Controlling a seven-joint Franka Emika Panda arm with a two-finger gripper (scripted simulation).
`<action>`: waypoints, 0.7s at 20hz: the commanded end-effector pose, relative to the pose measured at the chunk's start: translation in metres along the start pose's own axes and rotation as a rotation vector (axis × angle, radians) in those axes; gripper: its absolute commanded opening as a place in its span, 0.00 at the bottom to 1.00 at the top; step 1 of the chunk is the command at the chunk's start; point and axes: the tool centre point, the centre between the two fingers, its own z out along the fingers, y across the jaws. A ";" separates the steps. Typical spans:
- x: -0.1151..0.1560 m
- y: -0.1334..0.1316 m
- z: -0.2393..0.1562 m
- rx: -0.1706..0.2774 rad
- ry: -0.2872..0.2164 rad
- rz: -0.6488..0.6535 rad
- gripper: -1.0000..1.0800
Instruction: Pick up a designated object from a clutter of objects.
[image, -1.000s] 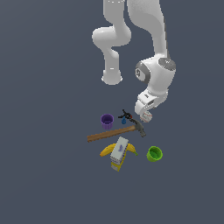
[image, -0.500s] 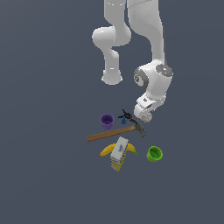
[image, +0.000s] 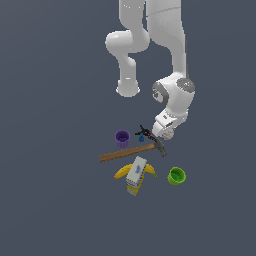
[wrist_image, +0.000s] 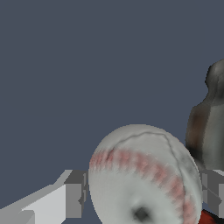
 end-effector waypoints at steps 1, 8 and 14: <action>0.000 0.000 0.001 0.001 -0.001 0.000 0.00; 0.000 0.000 0.000 -0.001 0.001 0.000 0.00; -0.003 0.004 -0.006 -0.001 0.001 0.000 0.00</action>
